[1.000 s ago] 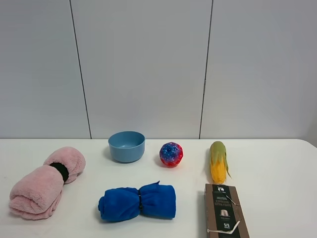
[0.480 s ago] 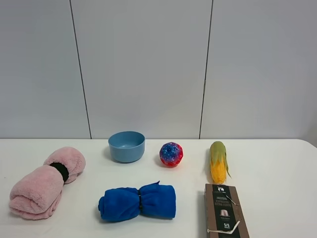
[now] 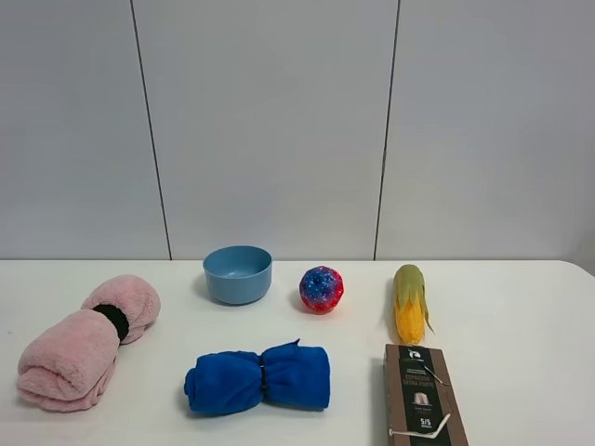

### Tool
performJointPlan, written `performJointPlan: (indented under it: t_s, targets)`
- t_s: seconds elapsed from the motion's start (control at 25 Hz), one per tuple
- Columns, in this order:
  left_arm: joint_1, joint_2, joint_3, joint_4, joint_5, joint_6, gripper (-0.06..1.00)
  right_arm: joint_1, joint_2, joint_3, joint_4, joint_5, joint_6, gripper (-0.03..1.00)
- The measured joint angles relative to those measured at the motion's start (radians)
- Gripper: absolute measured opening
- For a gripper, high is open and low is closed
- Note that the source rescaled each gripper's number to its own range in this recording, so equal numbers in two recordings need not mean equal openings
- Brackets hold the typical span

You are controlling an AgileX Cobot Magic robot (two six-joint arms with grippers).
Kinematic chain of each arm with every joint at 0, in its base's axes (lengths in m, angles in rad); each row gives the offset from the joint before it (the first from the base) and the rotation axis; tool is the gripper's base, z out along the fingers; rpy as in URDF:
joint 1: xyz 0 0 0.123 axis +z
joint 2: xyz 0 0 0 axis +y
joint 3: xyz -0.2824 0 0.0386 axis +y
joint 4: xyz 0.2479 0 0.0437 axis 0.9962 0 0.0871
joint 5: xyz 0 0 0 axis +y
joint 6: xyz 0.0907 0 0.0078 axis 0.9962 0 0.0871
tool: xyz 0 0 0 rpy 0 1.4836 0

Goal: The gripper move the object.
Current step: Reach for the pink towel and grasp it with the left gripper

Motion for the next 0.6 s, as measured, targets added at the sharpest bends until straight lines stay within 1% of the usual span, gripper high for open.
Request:
performJointPlan:
  t_s: [0.16, 0.32, 0.48, 0.6]
  targets:
    - [-0.005, 0.161, -0.020, -0.002, -0.010, 0.022, 1.00, 0.000, 0.000, 0.000, 0.000, 0.000, 0.000, 1.00]
    - [-0.021, 0.277, -0.020, -0.002, -0.019, 0.062, 1.00, 0.000, 0.000, 0.000, 0.000, 0.000, 0.000, 1.00]
    - [-0.064, 0.377, -0.021, -0.003, -0.078, 0.093, 1.00, 0.000, 0.000, 0.000, 0.000, 0.000, 0.000, 1.00]
    - [-0.112, 0.450, -0.021, -0.014, -0.110, 0.113, 1.00, 0.000, 0.000, 0.000, 0.000, 0.000, 0.000, 1.00]
